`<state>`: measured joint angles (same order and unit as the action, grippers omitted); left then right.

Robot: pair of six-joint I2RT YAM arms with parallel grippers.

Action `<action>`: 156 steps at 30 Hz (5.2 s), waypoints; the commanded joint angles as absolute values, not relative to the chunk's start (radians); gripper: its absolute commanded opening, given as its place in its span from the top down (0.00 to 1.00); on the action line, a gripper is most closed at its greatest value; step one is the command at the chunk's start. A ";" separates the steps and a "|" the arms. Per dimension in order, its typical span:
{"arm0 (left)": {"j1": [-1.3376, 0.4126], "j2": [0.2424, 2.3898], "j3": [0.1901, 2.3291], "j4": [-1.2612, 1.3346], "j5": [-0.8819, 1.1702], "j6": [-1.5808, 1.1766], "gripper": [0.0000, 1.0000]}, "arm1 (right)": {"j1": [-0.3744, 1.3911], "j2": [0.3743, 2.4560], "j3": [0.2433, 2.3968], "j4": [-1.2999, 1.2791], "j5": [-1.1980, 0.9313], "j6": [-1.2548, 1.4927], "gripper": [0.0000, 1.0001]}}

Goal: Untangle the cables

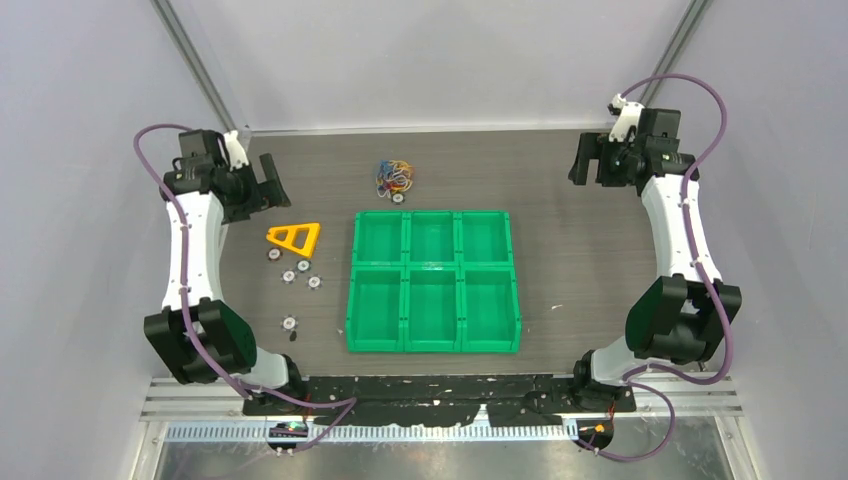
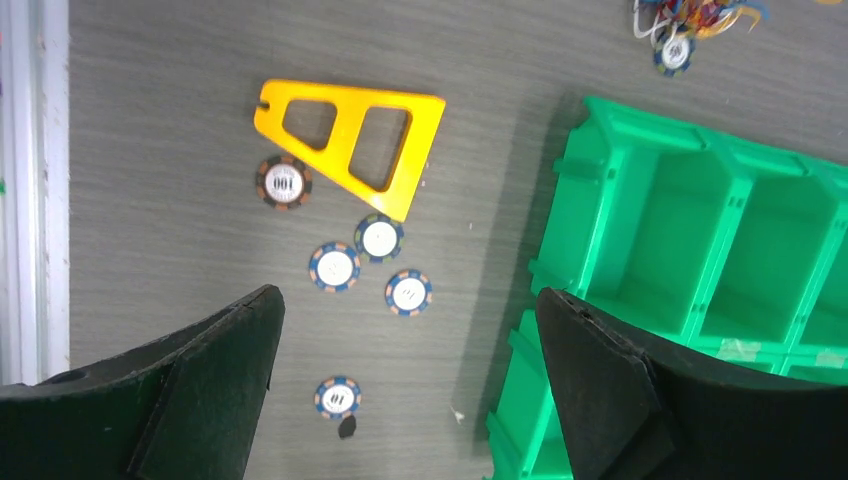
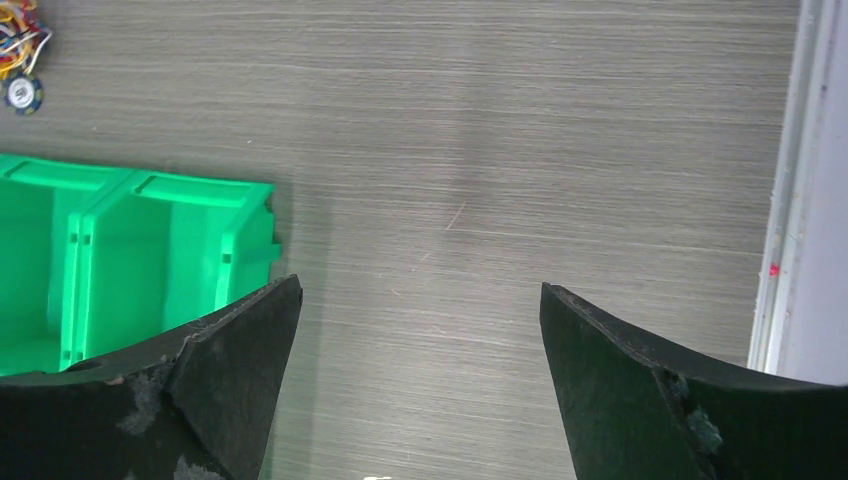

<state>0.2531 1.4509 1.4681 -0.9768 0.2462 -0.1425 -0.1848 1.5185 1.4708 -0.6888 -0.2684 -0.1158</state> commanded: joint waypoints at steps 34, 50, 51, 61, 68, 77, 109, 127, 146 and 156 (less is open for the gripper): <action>-0.196 2.434 2.136 -0.408 0.549 -0.645 0.20 | -0.181 1.385 1.606 -1.005 -0.284 -0.259 0.05; -0.329 2.211 2.239 -0.226 0.877 -0.567 1.00 | -0.086 1.430 1.547 -0.809 -0.548 -0.109 0.05; -0.352 2.194 2.239 -0.216 0.877 -0.580 1.00 | -0.078 1.432 1.543 -0.770 -0.558 -0.098 0.05; -0.571 2.220 2.364 -0.032 0.864 -0.832 1.00 | -0.021 1.444 1.490 -0.397 -0.643 0.141 0.05; -0.627 2.229 2.332 0.064 0.866 -0.909 1.00 | -0.020 1.419 1.395 -0.340 -0.689 0.087 0.64; -0.577 2.218 2.329 0.006 0.867 -0.856 1.00 | -0.169 1.373 1.334 -0.482 -0.656 -0.031 0.95; -0.420 2.024 2.231 -0.168 0.821 -0.714 1.00 | -0.019 1.427 1.359 -0.398 -0.454 -0.136 0.95; -0.215 1.898 2.066 -0.452 0.584 -0.375 1.00 | -0.202 1.440 1.495 -0.524 -0.435 -0.187 0.95; 0.164 1.869 2.068 -0.555 0.273 -0.223 1.00 | -0.406 1.517 1.551 -0.602 -0.392 -0.330 0.94; 0.256 1.854 2.065 -0.584 0.132 -0.189 1.00 | -0.419 1.605 1.610 -0.634 -0.319 -0.370 0.95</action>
